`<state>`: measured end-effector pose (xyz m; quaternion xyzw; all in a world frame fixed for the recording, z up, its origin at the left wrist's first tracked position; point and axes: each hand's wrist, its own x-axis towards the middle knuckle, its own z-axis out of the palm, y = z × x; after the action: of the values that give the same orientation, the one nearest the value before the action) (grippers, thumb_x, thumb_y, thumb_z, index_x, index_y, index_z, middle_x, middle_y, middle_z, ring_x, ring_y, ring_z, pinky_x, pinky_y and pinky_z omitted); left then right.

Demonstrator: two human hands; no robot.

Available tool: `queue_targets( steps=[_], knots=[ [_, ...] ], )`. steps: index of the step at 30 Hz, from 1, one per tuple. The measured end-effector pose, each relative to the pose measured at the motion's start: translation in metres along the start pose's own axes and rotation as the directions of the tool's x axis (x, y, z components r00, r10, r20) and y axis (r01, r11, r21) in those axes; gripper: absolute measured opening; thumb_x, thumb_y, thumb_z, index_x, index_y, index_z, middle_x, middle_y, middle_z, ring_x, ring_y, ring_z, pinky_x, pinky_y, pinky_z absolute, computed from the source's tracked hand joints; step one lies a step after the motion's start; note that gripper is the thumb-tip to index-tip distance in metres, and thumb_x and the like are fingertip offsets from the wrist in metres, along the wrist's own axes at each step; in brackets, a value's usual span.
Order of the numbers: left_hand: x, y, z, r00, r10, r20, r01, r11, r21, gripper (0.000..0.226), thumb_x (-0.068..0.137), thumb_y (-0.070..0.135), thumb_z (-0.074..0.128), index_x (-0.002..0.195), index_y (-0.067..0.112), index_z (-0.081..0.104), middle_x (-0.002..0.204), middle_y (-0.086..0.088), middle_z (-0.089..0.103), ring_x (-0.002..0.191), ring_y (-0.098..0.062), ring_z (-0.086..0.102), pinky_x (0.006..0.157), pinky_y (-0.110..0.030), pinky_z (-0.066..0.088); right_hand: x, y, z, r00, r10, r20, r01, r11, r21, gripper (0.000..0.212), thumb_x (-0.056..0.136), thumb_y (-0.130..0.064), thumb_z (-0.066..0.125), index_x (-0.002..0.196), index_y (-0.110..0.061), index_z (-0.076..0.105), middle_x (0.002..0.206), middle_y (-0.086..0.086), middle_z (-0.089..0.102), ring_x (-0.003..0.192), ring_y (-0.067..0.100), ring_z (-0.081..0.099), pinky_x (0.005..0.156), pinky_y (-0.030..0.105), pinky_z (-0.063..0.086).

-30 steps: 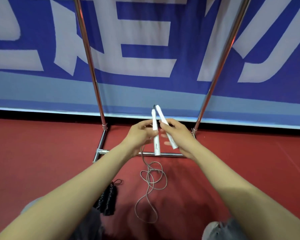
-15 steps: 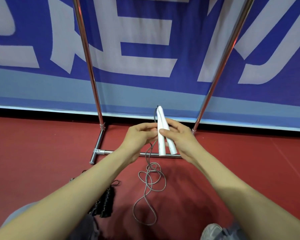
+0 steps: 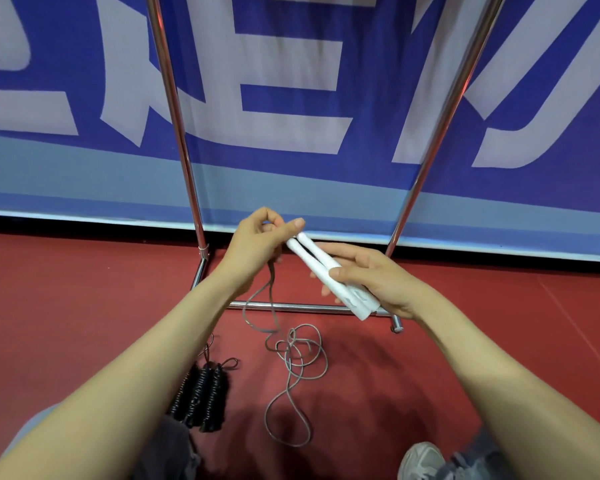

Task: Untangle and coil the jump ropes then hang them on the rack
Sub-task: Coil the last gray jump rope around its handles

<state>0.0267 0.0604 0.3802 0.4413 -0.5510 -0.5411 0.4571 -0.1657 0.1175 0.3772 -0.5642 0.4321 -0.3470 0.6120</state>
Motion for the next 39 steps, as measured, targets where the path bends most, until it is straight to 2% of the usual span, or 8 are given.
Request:
queue_targets(
  steps=[3, 7, 12, 17, 22, 26, 32, 39],
  knots=[
    [-0.002, 0.003, 0.005, 0.992, -0.122, 0.036, 0.126, 0.986, -0.108, 0.029, 0.090, 0.017, 0.066, 0.069, 0.015, 0.045, 0.053, 0.002, 0.047, 0.043, -0.009, 0.034, 0.048, -0.022, 0.036, 0.001, 0.005, 0.002, 0.997, 0.014, -0.080, -0.033, 0.968, -0.248, 0.071, 0.083, -0.009, 0.072, 0.143, -0.027, 0.039, 0.096, -0.002, 0.069, 0.078, 0.012, 0.063, 0.069, 0.024, 0.052],
    [0.000, 0.002, 0.006, 0.981, -0.187, 0.052, 0.194, 0.966, -0.173, 0.026, 0.095, 0.015, 0.059, 0.072, 0.016, 0.045, 0.056, 0.003, 0.055, 0.046, -0.008, 0.037, 0.057, -0.023, 0.037, 0.003, 0.013, 0.004, 0.974, -0.130, -0.184, -0.060, 0.638, -0.768, 0.078, 0.087, -0.022, 0.063, 0.150, -0.036, 0.019, 0.108, -0.002, 0.059, 0.075, 0.013, 0.055, 0.062, 0.023, 0.042],
    [0.001, 0.002, 0.001, 0.998, -0.066, -0.013, 0.065, 0.997, -0.044, 0.018, 0.090, 0.018, 0.066, 0.082, 0.015, 0.050, 0.062, 0.000, 0.059, 0.054, -0.008, 0.044, 0.056, -0.016, 0.037, 0.002, 0.012, -0.002, 0.942, -0.237, -0.237, -0.117, 0.429, -0.896, 0.057, 0.098, -0.040, 0.049, 0.148, -0.035, 0.024, 0.130, -0.001, 0.056, 0.108, 0.025, 0.055, 0.080, 0.035, 0.040],
    [0.000, 0.001, 0.006, 0.997, -0.011, -0.072, 0.006, 0.998, -0.069, 0.023, 0.087, 0.019, 0.070, 0.094, 0.012, 0.050, 0.054, 0.002, 0.054, 0.047, -0.011, 0.041, 0.051, -0.022, 0.040, 0.001, 0.009, 0.000, 0.941, -0.216, -0.259, -0.177, 0.338, -0.924, 0.055, 0.099, -0.045, 0.044, 0.149, -0.033, 0.021, 0.115, 0.005, 0.063, 0.100, 0.032, 0.058, 0.075, 0.037, 0.038],
    [-0.003, 0.008, 0.007, 0.990, -0.071, 0.123, 0.070, 0.997, 0.015, 0.024, 0.097, 0.037, 0.051, 0.097, 0.012, 0.054, 0.059, -0.003, 0.060, 0.053, -0.018, 0.060, 0.064, -0.029, 0.053, 0.007, 0.009, -0.006, 0.874, -0.314, -0.370, -0.079, 0.660, -0.747, 0.041, 0.096, -0.037, 0.054, 0.134, -0.028, 0.041, 0.083, -0.002, 0.056, 0.065, 0.022, 0.052, 0.063, 0.030, 0.037],
    [-0.012, 0.001, 0.016, 0.960, -0.115, 0.256, 0.097, 0.992, 0.082, 0.010, 0.099, 0.020, 0.051, 0.099, 0.011, 0.051, 0.072, -0.006, 0.066, 0.059, -0.019, 0.066, 0.057, -0.026, 0.053, 0.013, 0.004, -0.010, 0.780, -0.258, -0.570, 0.088, 0.947, -0.309, 0.019, 0.096, -0.021, 0.057, 0.112, -0.018, 0.048, 0.067, 0.000, 0.053, 0.047, 0.011, 0.044, 0.049, 0.027, 0.039],
    [-0.027, -0.004, 0.041, 1.000, 0.017, 0.020, -0.014, 0.990, -0.140, 0.007, 0.094, 0.008, 0.059, 0.098, 0.007, 0.054, 0.083, -0.012, 0.063, 0.055, -0.012, 0.062, 0.055, -0.028, 0.054, 0.018, 0.006, -0.013, 0.748, -0.130, -0.651, 0.185, 0.983, 0.017, 0.012, 0.098, -0.024, 0.054, 0.100, -0.016, 0.045, 0.070, 0.002, 0.052, 0.048, 0.010, 0.042, 0.046, 0.025, 0.037],
    [-0.034, -0.009, 0.053, 0.997, 0.064, 0.031, -0.064, 0.998, 0.007, 0.013, 0.091, 0.004, 0.062, 0.096, 0.010, 0.072, 0.068, 0.006, 0.068, 0.057, -0.009, 0.058, 0.061, -0.030, 0.059, 0.032, 0.012, 0.008, 0.766, -0.003, -0.642, 0.236, 0.931, 0.278, 0.018, 0.102, -0.030, 0.044, 0.095, -0.015, 0.039, 0.075, 0.007, 0.053, 0.044, 0.011, 0.041, 0.043, 0.025, 0.034]
  ],
)
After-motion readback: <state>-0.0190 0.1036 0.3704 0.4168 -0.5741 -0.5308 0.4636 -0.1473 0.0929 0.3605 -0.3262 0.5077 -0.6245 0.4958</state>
